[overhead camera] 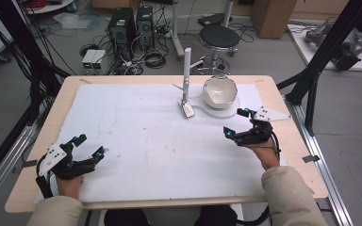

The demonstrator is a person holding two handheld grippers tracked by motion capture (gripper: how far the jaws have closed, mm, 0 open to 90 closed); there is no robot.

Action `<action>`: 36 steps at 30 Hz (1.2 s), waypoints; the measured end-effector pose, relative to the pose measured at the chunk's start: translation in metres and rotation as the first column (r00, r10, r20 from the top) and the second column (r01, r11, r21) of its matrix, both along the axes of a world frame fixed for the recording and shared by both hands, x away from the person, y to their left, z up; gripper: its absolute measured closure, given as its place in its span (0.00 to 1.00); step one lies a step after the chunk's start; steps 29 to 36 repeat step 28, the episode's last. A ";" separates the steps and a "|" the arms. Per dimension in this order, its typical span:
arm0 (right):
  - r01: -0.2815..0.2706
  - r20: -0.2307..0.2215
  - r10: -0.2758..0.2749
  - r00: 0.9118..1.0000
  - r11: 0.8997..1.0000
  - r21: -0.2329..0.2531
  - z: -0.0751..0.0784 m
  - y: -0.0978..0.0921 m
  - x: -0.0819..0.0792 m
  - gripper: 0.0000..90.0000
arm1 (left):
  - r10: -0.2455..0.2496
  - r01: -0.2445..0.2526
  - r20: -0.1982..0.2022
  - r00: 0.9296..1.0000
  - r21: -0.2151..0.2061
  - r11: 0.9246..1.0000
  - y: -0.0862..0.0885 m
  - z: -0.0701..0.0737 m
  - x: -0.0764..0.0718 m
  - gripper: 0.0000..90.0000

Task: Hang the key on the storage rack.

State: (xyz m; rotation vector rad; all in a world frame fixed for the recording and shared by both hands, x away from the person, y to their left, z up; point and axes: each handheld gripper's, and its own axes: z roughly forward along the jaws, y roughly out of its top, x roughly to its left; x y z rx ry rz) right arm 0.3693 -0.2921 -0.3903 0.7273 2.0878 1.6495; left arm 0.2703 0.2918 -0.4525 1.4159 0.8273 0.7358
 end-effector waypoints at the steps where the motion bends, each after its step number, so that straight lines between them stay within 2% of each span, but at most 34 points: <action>1: 0.002 -0.002 -0.002 1.000 1.000 0.000 -0.004 -0.003 -0.003 0.00 | 0.000 0.000 0.000 1.000 -0.001 1.000 0.000 0.000 0.000 0.15; 6: 0.012 0.002 -0.012 1.000 1.000 0.027 -0.021 -0.016 -0.019 0.01 | 0.001 -0.001 0.002 1.000 -0.001 1.000 -0.001 0.000 0.000 0.15; 8: 0.018 0.028 -0.019 0.999 1.000 0.024 -0.025 -0.020 -0.023 0.00 | 0.002 -0.002 0.002 1.000 0.001 1.000 -0.001 0.000 0.000 0.15; 11: 0.031 0.041 -0.032 0.999 0.999 0.031 -0.031 -0.022 -0.030 0.00 | 0.002 -0.002 0.002 1.000 0.001 1.000 -0.001 0.000 0.000 0.15; 13: 0.041 0.041 -0.042 0.998 0.999 0.016 -0.034 -0.022 -0.032 0.00 | 0.001 -0.001 0.004 1.000 0.006 1.000 -0.001 0.000 0.000 0.15; 16: 0.039 0.056 -0.041 0.998 0.999 0.028 -0.043 -0.024 -0.035 0.00 | 0.001 -0.001 0.003 1.000 0.007 1.000 -0.001 0.000 0.000 0.15; 20: 0.054 0.045 -0.057 0.997 0.997 0.063 -0.057 -0.027 -0.039 0.00 | 0.003 -0.003 0.002 1.000 0.004 1.000 -0.001 0.000 0.000 0.15; 23: 0.086 0.071 -0.094 0.993 0.990 0.108 -0.059 -0.032 -0.043 0.01 | 0.000 0.000 -0.005 1.000 0.004 1.000 0.000 0.000 0.000 0.15; 25: 0.091 0.058 -0.099 0.993 0.987 0.131 -0.060 -0.033 -0.043 0.00 | 0.002 -0.002 -0.005 1.000 0.004 1.000 0.000 0.000 0.000 0.15; 28: 0.099 0.072 -0.108 0.992 0.988 0.118 -0.060 -0.032 -0.043 0.01 | 0.003 -0.003 0.012 1.000 0.008 1.000 -0.001 0.000 -0.001 0.15; 36: 0.099 0.072 -0.108 0.992 0.988 0.118 -0.060 -0.032 -0.043 0.01 | 0.003 -0.003 0.012 1.000 0.008 1.000 -0.001 0.000 -0.001 0.15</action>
